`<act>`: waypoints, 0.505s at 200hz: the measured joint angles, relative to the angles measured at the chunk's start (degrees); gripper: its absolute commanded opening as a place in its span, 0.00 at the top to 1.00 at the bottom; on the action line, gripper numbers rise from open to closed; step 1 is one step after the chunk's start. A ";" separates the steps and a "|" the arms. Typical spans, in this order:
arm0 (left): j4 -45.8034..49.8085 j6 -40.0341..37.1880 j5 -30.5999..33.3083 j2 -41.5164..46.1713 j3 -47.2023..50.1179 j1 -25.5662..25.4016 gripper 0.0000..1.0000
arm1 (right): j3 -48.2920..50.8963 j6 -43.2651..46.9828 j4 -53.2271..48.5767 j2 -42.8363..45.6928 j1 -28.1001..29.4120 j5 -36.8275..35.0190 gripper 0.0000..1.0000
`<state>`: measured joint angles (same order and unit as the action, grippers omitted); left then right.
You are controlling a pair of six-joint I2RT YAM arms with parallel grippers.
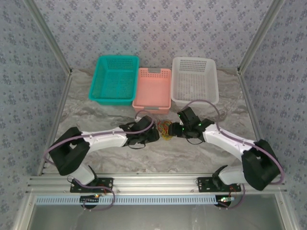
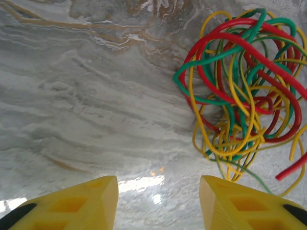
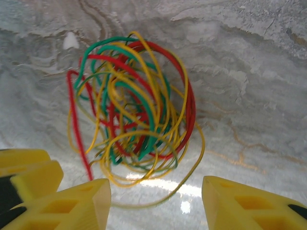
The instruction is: Untangle the cables
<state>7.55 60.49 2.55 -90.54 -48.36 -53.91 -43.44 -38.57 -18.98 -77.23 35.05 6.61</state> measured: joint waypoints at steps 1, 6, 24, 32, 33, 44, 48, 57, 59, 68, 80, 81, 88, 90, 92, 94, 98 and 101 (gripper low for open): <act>-0.11 0.11 -0.02 -0.07 -0.04 0.00 0.51 | 0.00 -0.02 0.07 -0.11 -0.09 0.09 0.45; -0.46 0.48 -0.02 -0.39 -0.50 0.00 0.50 | -0.02 -0.02 0.72 -1.01 -0.66 0.66 0.45; -1.81 1.62 0.07 -0.44 -2.01 0.00 0.46 | -0.20 -0.04 3.06 -4.00 -2.60 2.45 0.45; -2.71 2.19 0.24 -0.35 -2.45 0.00 0.46 | -0.37 -0.09 4.11 -5.44 -3.28 3.06 0.45; -2.78 2.23 0.24 -0.33 -2.47 0.00 0.46 | -0.42 -0.07 4.28 -5.55 -3.32 3.10 0.45; -3.69 2.75 0.57 0.07 -2.51 0.00 0.43 | -0.76 -0.11 5.53 -7.28 -3.67 3.85 0.45; -3.76 3.04 0.72 0.17 -2.51 0.00 0.42 | -0.98 -0.20 5.99 -7.87 -3.69 4.20 0.46; -3.74 3.17 1.14 0.61 -2.51 0.00 0.39 | -1.46 -0.26 7.17 -9.49 -3.65 5.05 0.49; -3.74 3.19 1.20 0.70 -2.51 0.00 0.38 | -1.57 -0.28 7.52 -9.94 -3.61 5.35 0.51; -3.65 3.45 1.46 1.09 -2.54 0.02 0.36 | -1.99 -0.76 9.01 -11.56 -3.48 6.40 0.62; -2.89 3.30 1.77 1.20 -3.17 0.31 0.34 | -2.38 -0.85 11.08 -13.70 -3.23 7.69 0.86; -2.82 3.32 1.75 1.20 -3.23 0.31 0.34 | -2.38 -0.96 11.19 -13.81 -3.21 7.78 0.88; -2.32 3.28 1.75 1.16 -3.82 0.57 0.34 | -2.40 -1.03 12.22 -14.78 -3.02 8.15 0.99; -2.16 3.26 1.77 1.14 -4.02 0.63 0.33 | -2.40 -1.03 12.41 -14.99 -2.97 8.24 1.00; -2.03 3.23 1.75 1.14 -4.17 0.72 0.34 | -2.40 -0.90 12.63 -15.19 -2.84 8.24 1.00; -1.79 3.26 1.75 1.14 -4.39 0.81 0.34 | -2.38 -1.07 12.81 -15.32 -2.78 8.28 1.00; -1.66 3.26 1.73 1.05 -4.76 1.07 0.34 | -2.34 -1.05 13.14 -15.58 -2.60 8.28 1.00; -1.55 3.26 1.64 0.96 -5.14 1.33 0.34 | -2.25 -1.36 13.42 -15.65 -2.43 8.26 1.00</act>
<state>6.00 63.75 4.19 -89.58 -53.49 -52.58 -45.69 -39.92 -5.56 -92.88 32.62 14.87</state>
